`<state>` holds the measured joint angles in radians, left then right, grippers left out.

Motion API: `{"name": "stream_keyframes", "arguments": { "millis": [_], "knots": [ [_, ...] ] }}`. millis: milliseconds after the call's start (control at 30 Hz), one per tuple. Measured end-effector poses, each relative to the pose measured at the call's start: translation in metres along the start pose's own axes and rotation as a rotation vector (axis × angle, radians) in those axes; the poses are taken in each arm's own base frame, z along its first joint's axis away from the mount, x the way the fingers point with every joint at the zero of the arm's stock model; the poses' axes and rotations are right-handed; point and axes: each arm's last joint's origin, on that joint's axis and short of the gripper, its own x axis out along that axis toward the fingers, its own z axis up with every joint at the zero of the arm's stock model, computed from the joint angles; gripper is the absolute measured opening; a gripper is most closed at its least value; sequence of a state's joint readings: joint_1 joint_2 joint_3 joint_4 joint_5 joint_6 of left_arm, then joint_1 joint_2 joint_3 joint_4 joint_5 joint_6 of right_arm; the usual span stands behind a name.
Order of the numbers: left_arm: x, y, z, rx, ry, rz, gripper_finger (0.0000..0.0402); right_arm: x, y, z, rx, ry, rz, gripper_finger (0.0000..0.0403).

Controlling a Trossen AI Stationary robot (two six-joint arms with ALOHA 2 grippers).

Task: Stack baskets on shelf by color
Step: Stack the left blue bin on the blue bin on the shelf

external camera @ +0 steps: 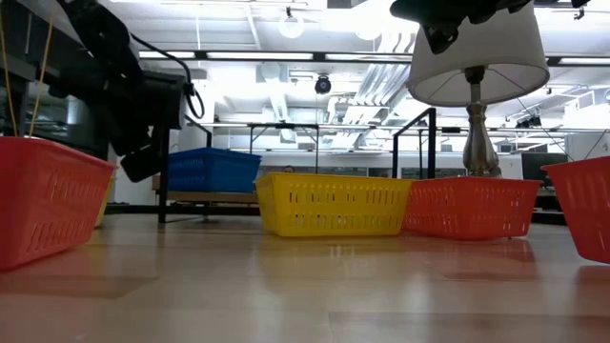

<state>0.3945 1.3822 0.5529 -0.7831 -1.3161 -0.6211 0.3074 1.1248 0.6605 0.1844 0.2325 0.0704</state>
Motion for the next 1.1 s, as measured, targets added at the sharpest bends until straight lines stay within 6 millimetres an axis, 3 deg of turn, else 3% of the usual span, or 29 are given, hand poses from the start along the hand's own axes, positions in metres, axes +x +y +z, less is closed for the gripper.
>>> {"name": "stream_keyframes", "arguments": {
  "millis": [500, 667, 833, 1100],
  "knots": [
    [0.017, -0.012, 0.023, -0.141, -0.019, 0.04, 0.0, 0.0, 0.0, 0.001, 0.003, -0.009, 0.0, 0.0],
    [0.015, -0.008, 0.017, -0.043, -0.008, 0.043, 0.0, 0.0, 0.0, 0.001, 0.018, -0.008, 0.001, 0.0],
    [0.013, 0.002, 0.008, -0.063, 0.038, 0.021, 0.0, 0.0, 0.0, 0.001, 0.018, -0.008, 0.001, 0.0],
    [0.007, 0.018, -0.002, -0.048, 0.22, -0.211, 0.0, 0.0, 0.0, 0.001, 0.017, -0.008, 0.001, 0.0]
  ]
}}
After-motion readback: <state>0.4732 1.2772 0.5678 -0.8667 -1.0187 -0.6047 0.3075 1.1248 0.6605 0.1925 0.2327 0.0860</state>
